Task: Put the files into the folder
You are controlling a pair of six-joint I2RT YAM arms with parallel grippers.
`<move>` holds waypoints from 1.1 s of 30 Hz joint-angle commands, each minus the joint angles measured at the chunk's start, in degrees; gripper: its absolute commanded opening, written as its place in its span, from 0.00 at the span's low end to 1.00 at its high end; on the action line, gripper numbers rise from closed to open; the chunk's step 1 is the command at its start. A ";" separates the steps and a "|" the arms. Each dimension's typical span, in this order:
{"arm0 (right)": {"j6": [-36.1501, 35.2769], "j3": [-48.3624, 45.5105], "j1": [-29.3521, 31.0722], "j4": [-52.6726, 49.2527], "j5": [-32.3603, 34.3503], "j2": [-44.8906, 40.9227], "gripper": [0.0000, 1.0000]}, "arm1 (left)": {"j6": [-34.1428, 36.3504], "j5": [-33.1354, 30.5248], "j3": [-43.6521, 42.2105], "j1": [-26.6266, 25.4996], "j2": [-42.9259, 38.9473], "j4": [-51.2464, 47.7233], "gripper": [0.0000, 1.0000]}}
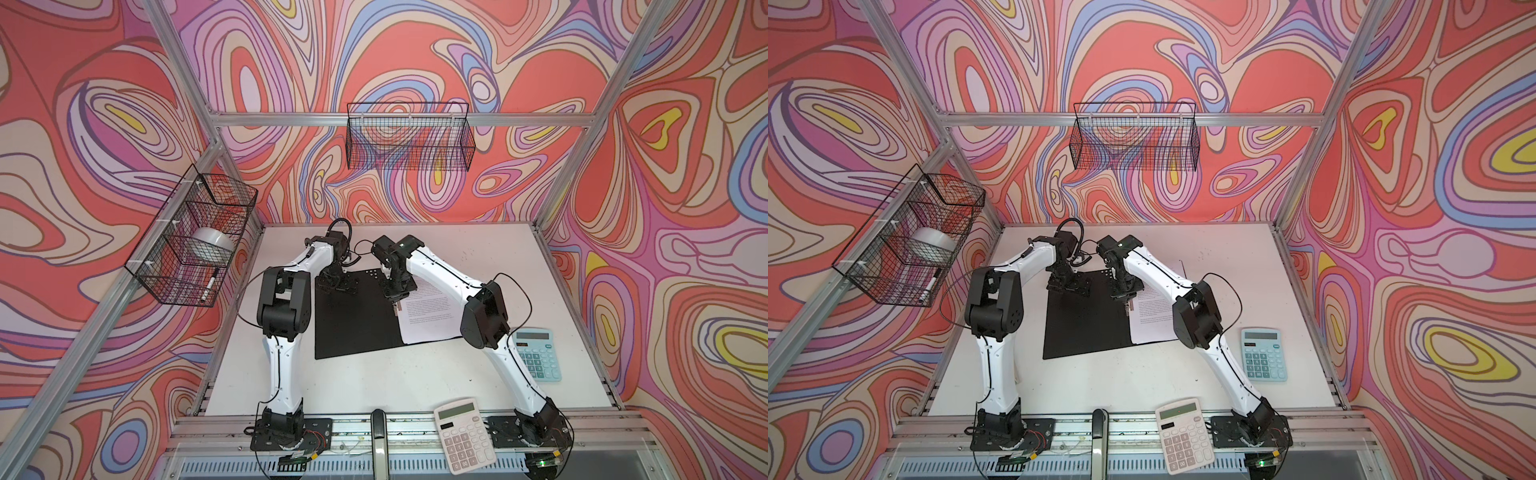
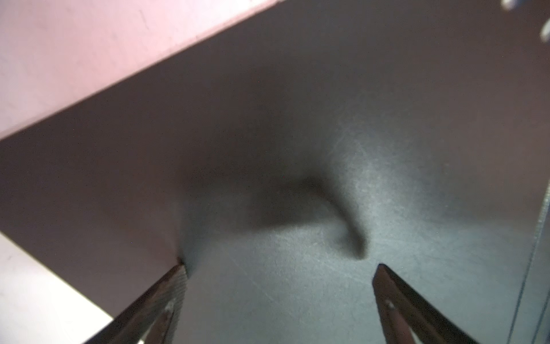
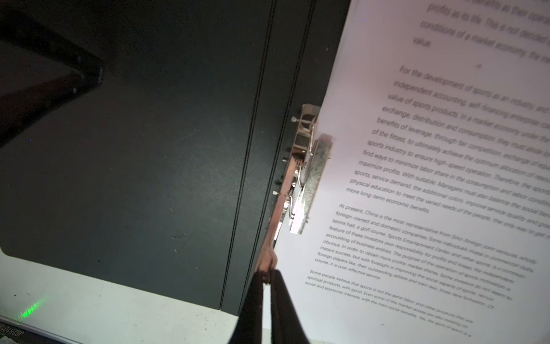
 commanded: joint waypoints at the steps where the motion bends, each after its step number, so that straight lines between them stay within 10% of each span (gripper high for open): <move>1: -0.60 -0.50 -0.41 -1.71 1.72 2.13 0.07 | 0.93 -0.55 0.68 -0.09 0.38 -0.15 0.98; 33: -0.35 -4.62 -0.39 -0.35 2.60 5.09 0.06 | 1.41 1.60 -1.34 0.90 -3.32 -0.59 0.98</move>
